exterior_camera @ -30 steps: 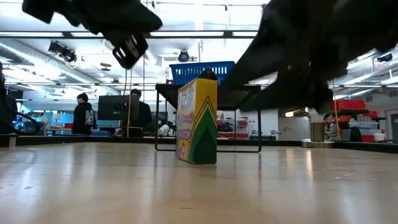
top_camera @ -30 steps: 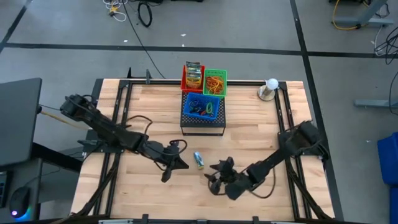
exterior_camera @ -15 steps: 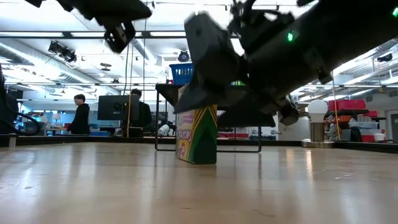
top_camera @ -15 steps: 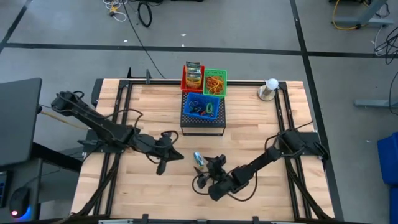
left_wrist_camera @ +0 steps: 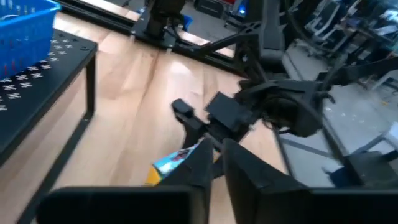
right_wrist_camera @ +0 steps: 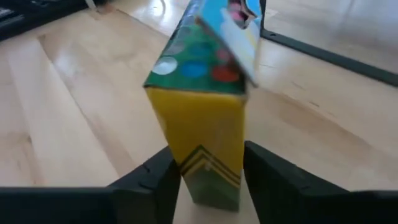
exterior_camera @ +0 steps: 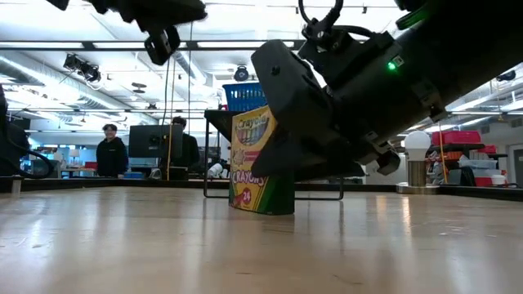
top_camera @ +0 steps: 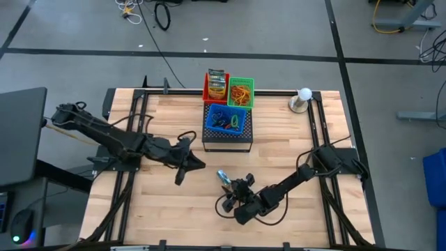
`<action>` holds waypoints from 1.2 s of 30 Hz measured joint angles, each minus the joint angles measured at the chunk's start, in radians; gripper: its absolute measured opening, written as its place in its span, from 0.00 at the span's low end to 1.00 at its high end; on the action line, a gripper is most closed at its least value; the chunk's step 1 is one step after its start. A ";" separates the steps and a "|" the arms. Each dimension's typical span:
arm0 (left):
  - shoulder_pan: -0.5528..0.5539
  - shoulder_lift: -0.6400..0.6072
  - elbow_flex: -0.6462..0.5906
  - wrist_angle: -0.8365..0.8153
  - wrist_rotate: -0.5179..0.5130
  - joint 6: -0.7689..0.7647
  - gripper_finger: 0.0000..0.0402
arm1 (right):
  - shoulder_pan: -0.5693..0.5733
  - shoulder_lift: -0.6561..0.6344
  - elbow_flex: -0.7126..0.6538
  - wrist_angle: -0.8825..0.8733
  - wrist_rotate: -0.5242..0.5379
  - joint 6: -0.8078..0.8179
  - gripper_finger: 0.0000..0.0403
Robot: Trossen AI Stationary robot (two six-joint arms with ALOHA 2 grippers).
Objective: Pick & Place Office Desk Supplies
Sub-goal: Put the yellow crayon box into the red bin on the shelf
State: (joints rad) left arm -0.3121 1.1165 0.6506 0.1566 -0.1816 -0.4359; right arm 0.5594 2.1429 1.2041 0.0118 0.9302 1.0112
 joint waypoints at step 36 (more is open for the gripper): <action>0.046 0.267 0.445 -0.719 0.061 0.177 0.70 | -0.129 -0.296 0.006 0.050 -0.321 -0.540 0.33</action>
State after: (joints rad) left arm -0.2666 1.3838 1.0958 -0.5621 -0.1206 -0.2590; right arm 0.4305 1.8469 1.2106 0.0620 0.6089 0.4712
